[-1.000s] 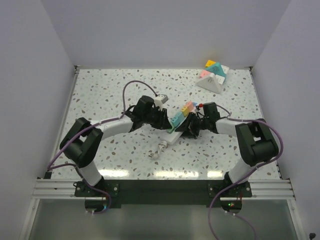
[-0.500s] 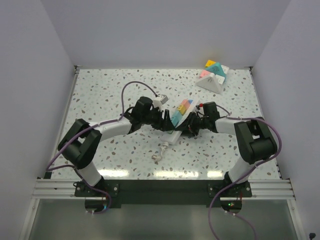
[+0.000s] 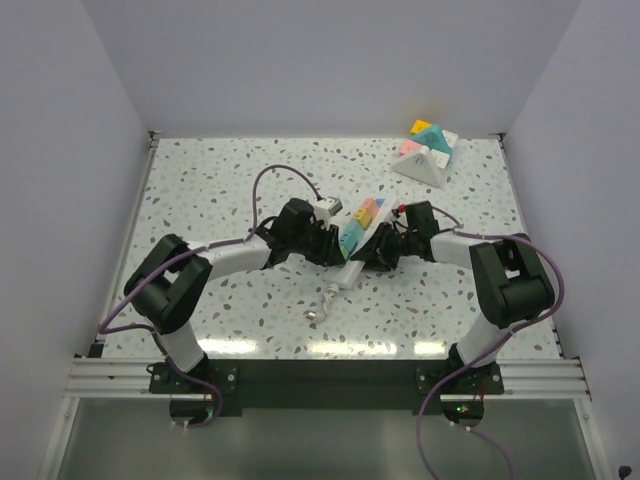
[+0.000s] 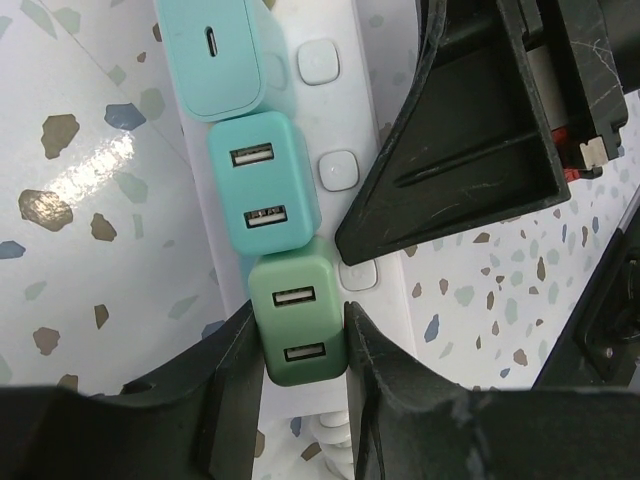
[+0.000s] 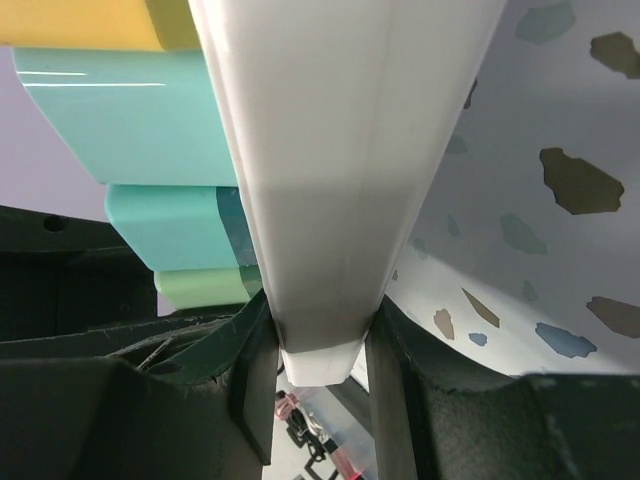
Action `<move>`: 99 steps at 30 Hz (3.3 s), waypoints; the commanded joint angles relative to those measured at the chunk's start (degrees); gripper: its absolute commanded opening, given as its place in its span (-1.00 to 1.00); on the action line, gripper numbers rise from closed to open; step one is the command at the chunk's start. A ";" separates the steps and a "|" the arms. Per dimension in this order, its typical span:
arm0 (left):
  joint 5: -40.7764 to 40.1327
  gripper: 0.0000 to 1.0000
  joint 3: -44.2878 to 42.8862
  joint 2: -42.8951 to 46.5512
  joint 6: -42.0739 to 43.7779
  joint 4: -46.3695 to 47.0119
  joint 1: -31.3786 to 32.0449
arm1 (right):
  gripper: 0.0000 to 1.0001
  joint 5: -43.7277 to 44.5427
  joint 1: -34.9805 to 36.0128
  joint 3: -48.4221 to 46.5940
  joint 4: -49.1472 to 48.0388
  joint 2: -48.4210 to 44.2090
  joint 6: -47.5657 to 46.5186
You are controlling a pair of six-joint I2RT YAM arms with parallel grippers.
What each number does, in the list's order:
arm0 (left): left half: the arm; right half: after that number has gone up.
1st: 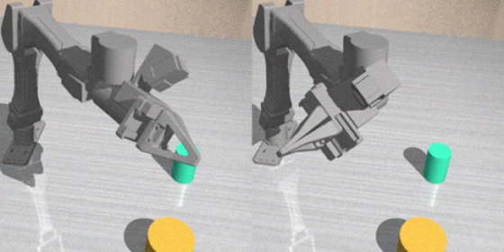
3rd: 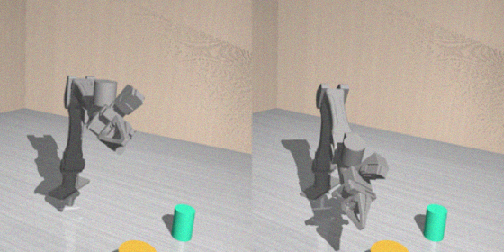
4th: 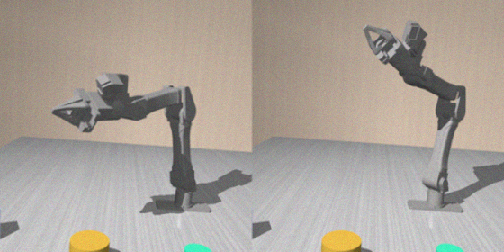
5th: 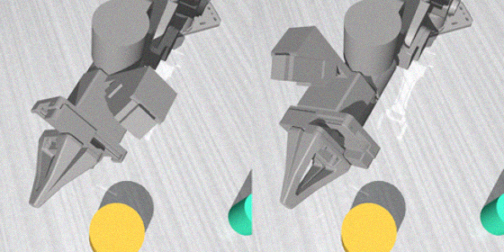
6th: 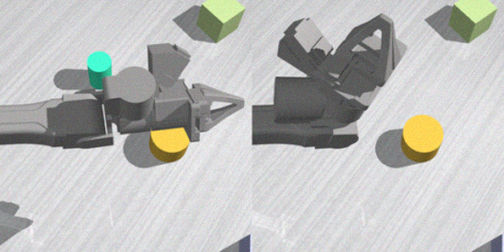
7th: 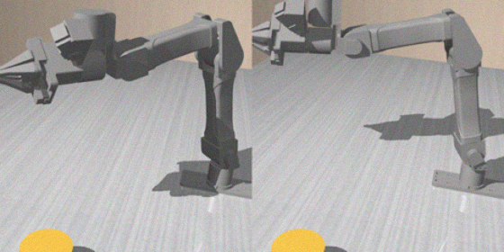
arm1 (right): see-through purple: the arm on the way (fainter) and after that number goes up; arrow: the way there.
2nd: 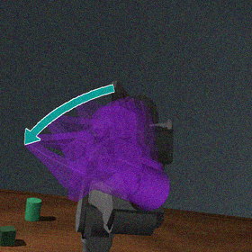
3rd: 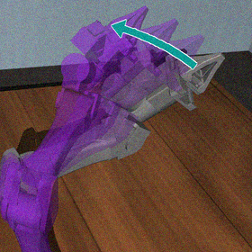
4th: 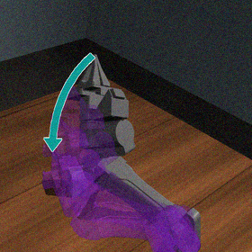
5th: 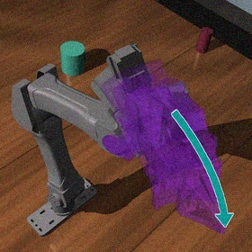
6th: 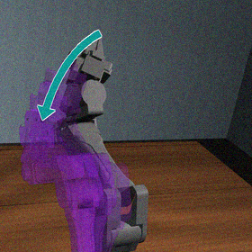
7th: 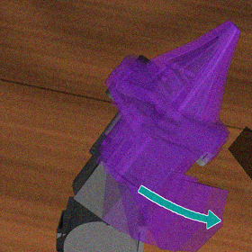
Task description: Pull the plug off the socket
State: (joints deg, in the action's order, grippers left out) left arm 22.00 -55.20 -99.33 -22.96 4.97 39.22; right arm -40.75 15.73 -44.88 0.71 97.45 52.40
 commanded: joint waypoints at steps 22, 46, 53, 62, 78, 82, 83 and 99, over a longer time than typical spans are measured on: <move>-5.89 -1.00 9.94 27.17 -4.29 -8.02 -25.02 | -1.00 13.95 -0.70 -3.72 14.40 4.78 -13.38; -13.82 0.71 12.39 17.06 -3.76 -10.33 -47.40 | -1.00 10.43 0.27 -9.34 21.26 1.69 -18.65; -12.00 0.86 13.37 28.13 -2.97 -10.61 -37.58 | -1.00 9.90 1.15 -11.10 21.97 1.51 -18.74; 2.16 0.84 5.11 16.48 -3.94 -1.55 -17.70 | -1.00 10.08 2.64 -12.16 22.23 2.57 -18.21; 0.94 0.75 -8.34 -3.23 -6.57 1.53 -3.28 | -1.00 10.78 4.31 -12.33 21.09 2.39 -16.54; 0.41 0.27 -8.08 -5.35 -6.75 1.44 -3.19 | -1.00 10.78 4.31 -12.42 21.09 2.31 -16.37; 0.41 0.13 -7.12 -5.17 -6.57 1.62 -3.10 | -1.00 10.96 4.31 -12.42 21.09 2.39 -16.45; 4.98 -1.00 6.68 14.33 -8.33 1.63 -15.73 | -1.00 26.51 2.82 -7.77 25.30 8.46 -10.13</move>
State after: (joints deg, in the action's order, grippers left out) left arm 23.99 -49.60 -95.35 -33.08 7.40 31.75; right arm -36.42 23.31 -56.73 18.28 102.21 40.95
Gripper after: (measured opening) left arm 0.399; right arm 0.375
